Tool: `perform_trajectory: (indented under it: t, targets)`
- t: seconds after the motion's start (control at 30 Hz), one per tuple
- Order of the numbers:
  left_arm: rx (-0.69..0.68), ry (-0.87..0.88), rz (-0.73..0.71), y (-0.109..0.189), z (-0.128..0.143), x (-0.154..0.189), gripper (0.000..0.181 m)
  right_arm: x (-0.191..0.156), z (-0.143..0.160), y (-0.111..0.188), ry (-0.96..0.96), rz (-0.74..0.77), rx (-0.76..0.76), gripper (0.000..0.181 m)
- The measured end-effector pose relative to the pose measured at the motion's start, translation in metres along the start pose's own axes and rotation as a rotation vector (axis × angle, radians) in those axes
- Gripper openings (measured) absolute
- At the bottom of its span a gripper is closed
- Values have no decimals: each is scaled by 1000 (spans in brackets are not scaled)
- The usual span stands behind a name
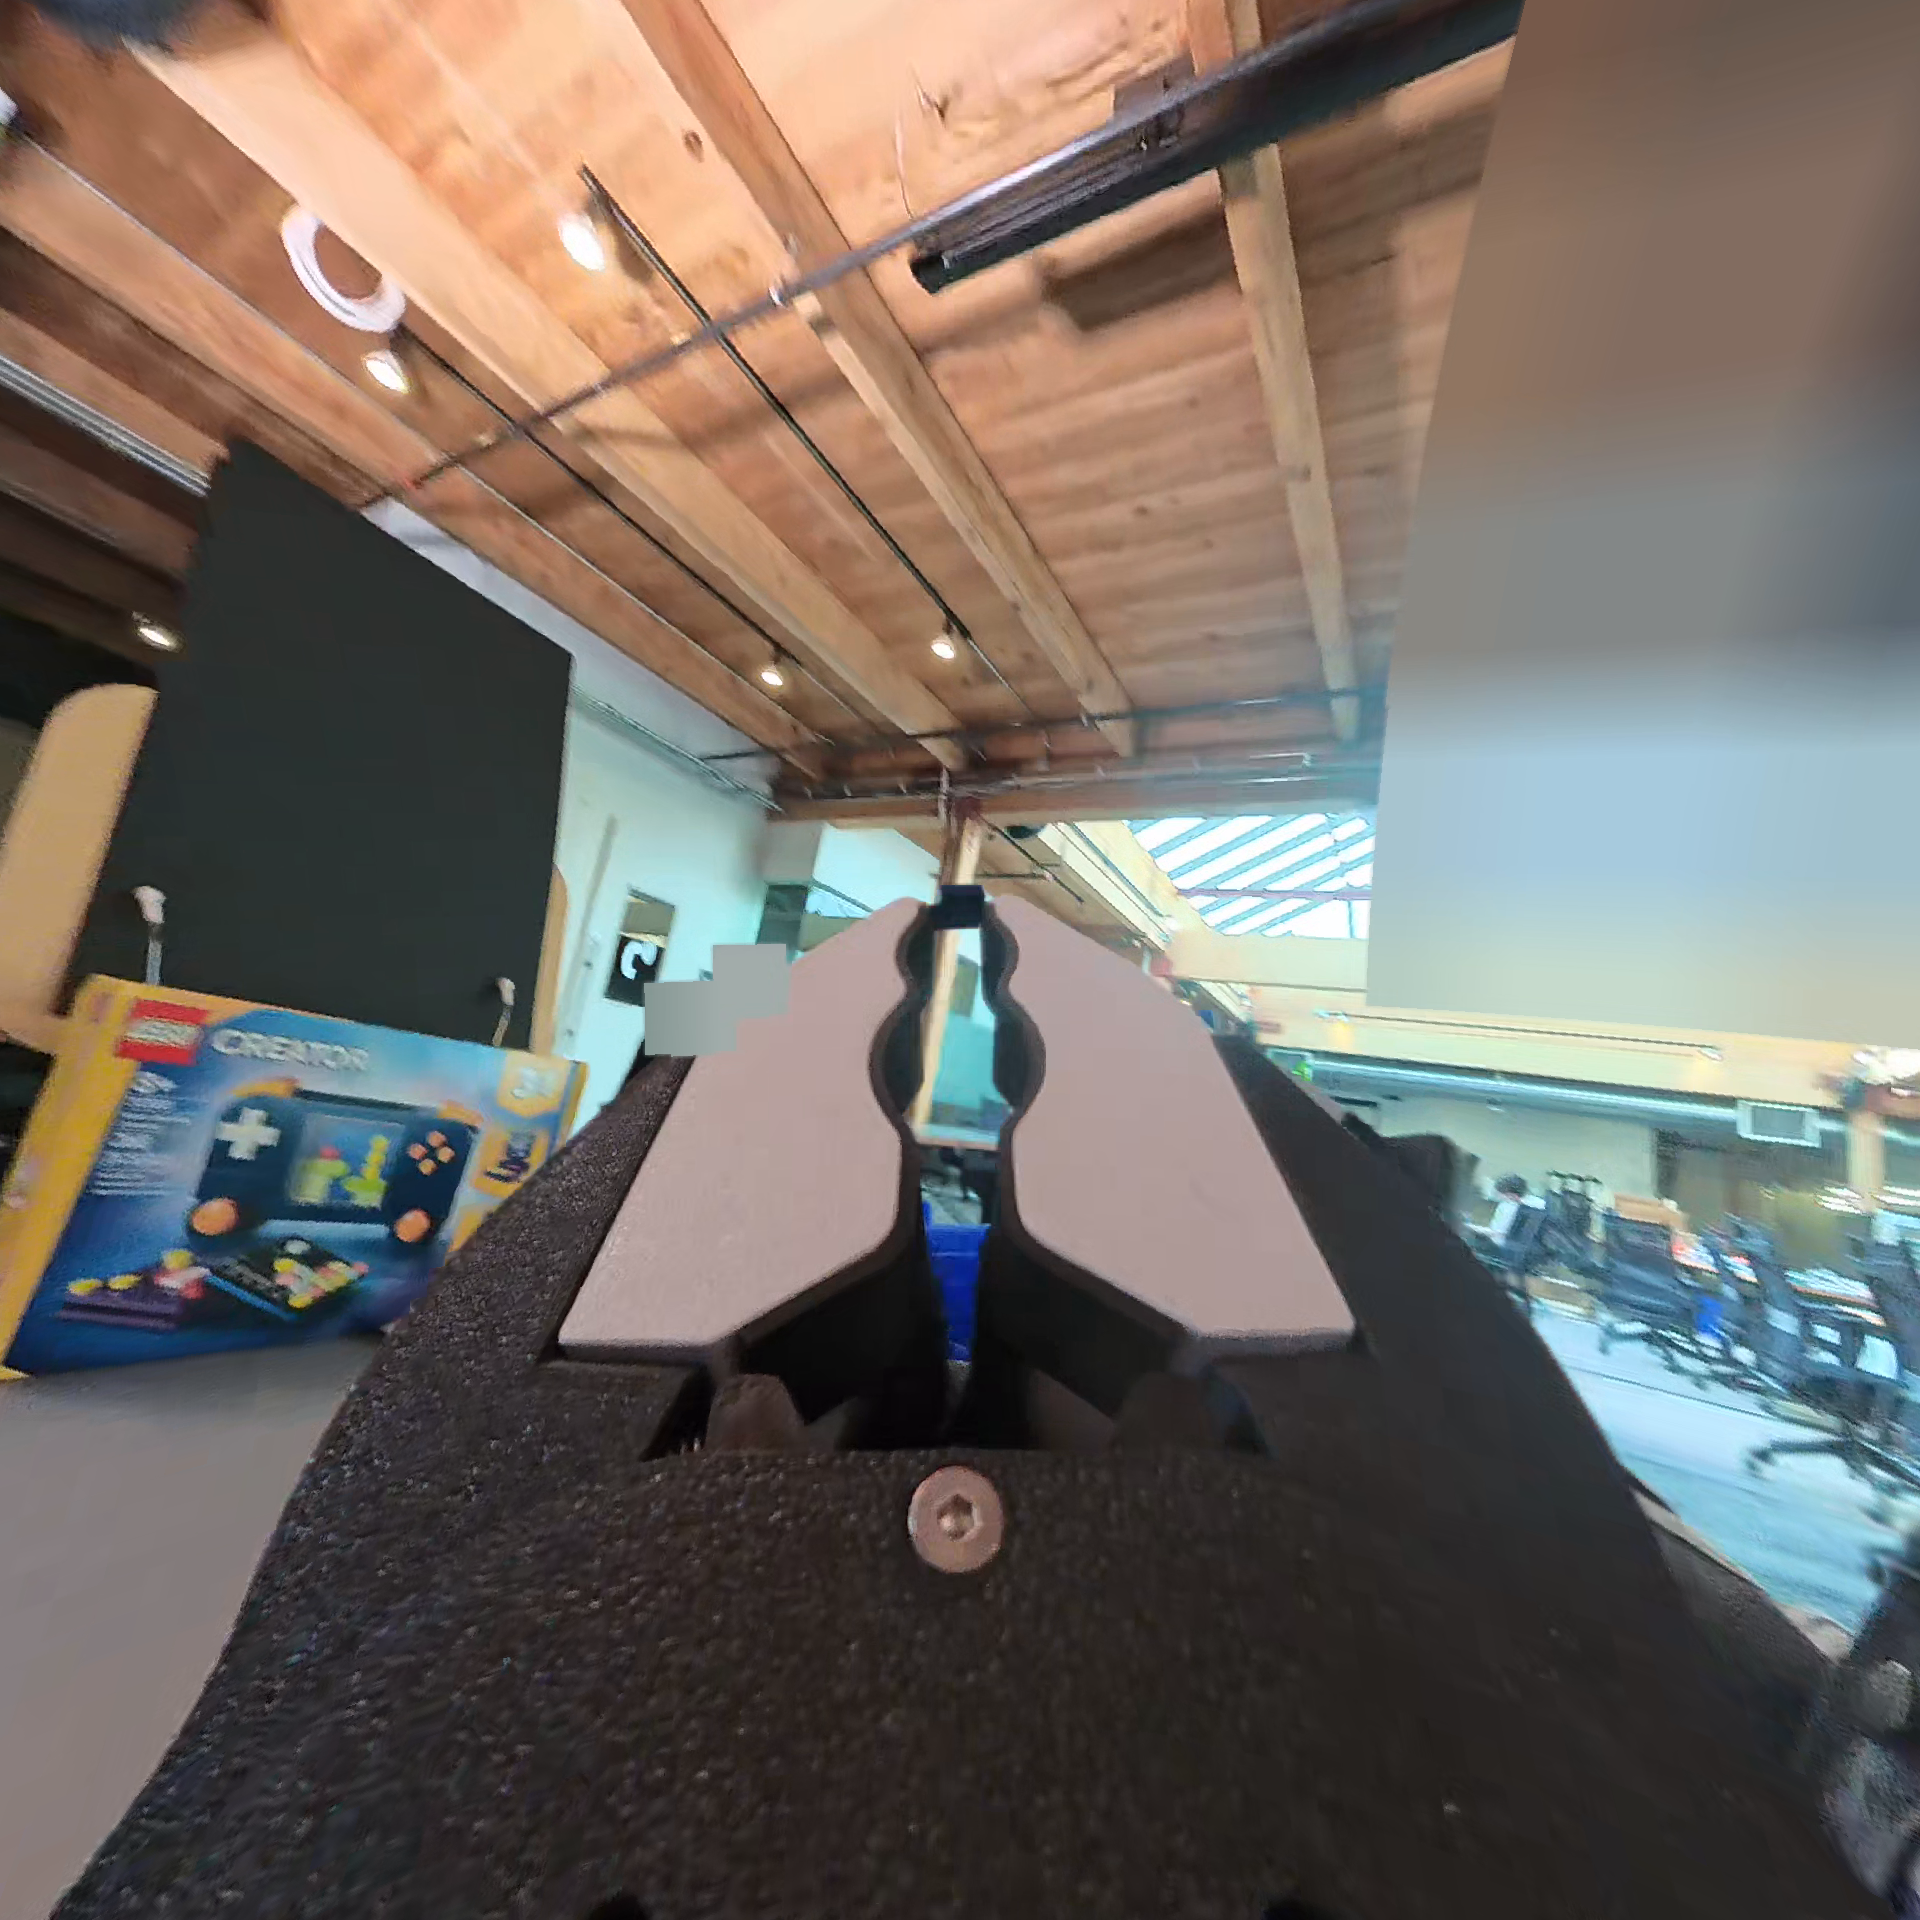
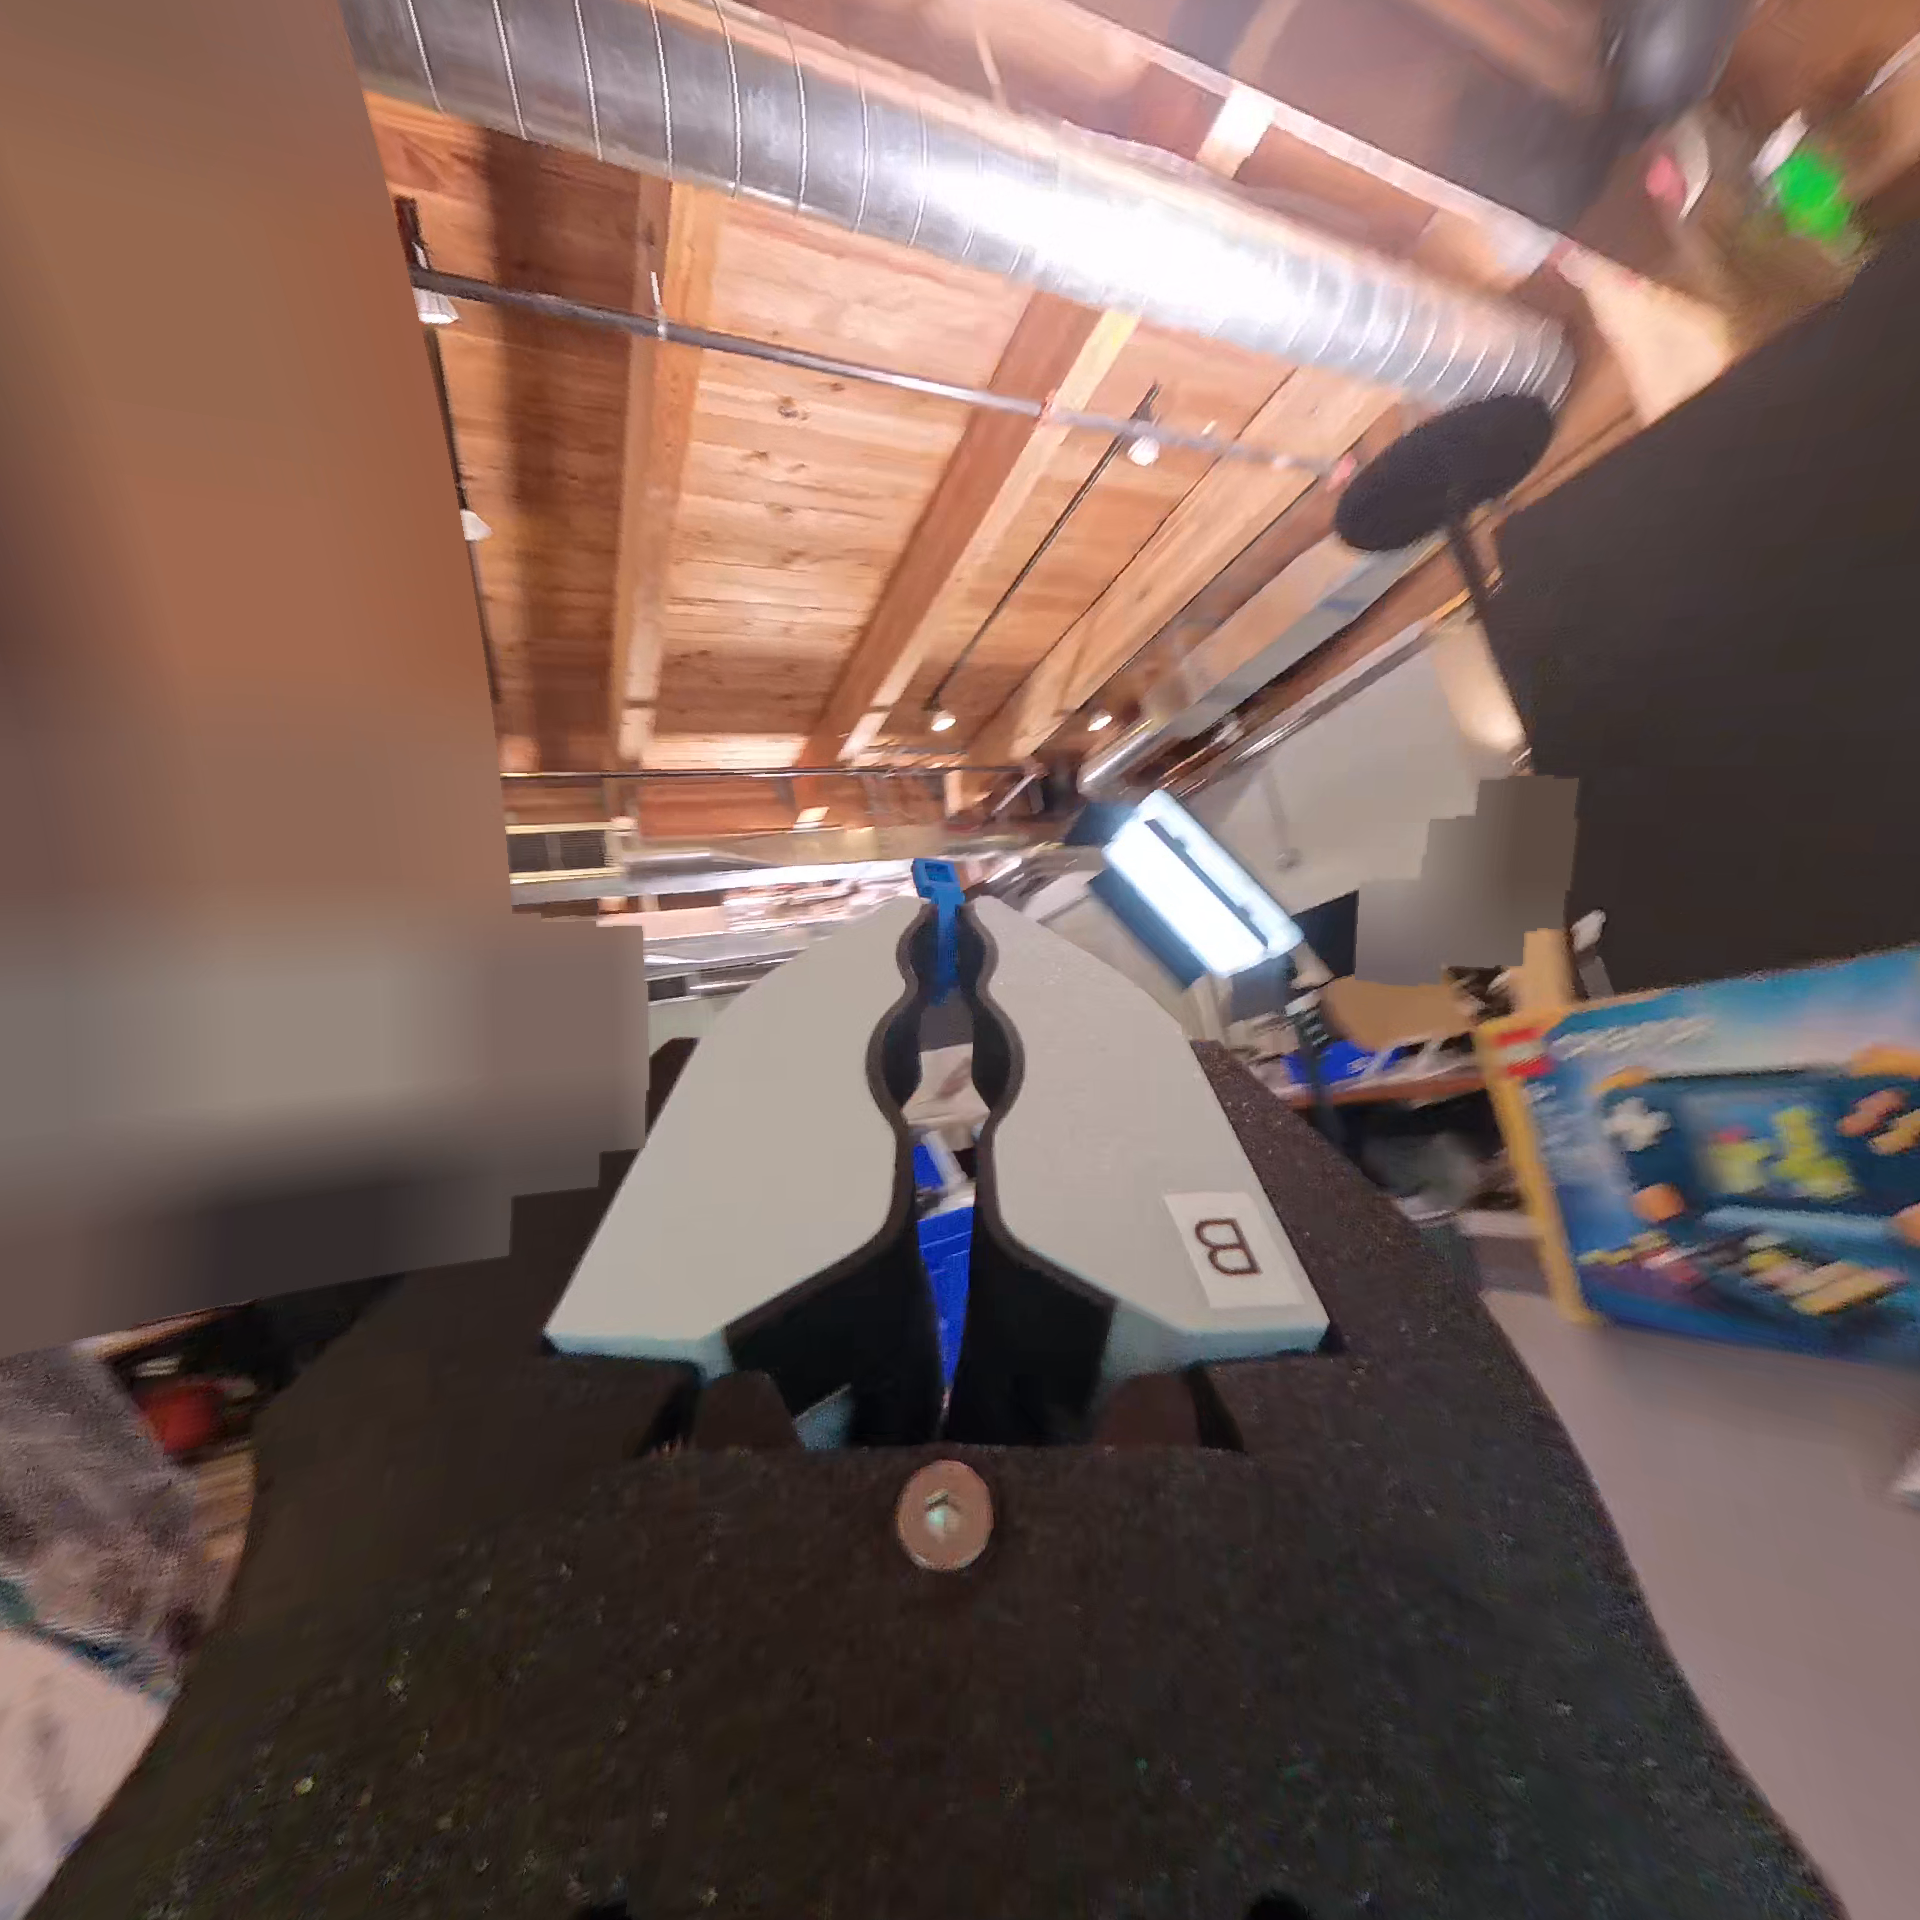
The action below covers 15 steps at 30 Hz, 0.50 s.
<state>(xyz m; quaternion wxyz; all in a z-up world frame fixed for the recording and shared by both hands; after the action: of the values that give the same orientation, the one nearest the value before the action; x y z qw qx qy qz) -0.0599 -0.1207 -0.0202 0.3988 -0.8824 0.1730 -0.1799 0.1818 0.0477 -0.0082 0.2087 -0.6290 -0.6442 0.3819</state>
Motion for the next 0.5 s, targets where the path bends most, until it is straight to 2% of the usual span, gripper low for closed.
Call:
perform_trajectory:
  t: [0.03,0.17,0.27,0.37,0.5]
  targets:
    - [4,-20,-14,1,-1,-1,7,0,-8,3,76,13,20,4]
    - [-1,-70,-58,2,0,-2,7,-1,-39,17,387,101,114,4]
    - [7,-91,-69,2,0,-2,7,-2,-58,26,527,143,160,4]
    - [-1,-97,-84,2,2,-1,7,0,-68,29,597,165,158,4]
    - [2,-123,-99,4,2,1,7,4,-68,28,578,157,162,4]
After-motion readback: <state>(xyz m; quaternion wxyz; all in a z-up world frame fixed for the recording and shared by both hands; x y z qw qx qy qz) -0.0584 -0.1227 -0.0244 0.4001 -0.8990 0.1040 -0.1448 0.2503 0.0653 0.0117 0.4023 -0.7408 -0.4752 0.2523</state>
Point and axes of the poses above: each gripper's, where its closed fingertips meet, y back along the fingers, z out of its underside, x = y × z across the jaws, the point moved 6 cm from there along y, back along the fingers, and after that the axes turned 7 degrees about x, right-handed, at the moved point
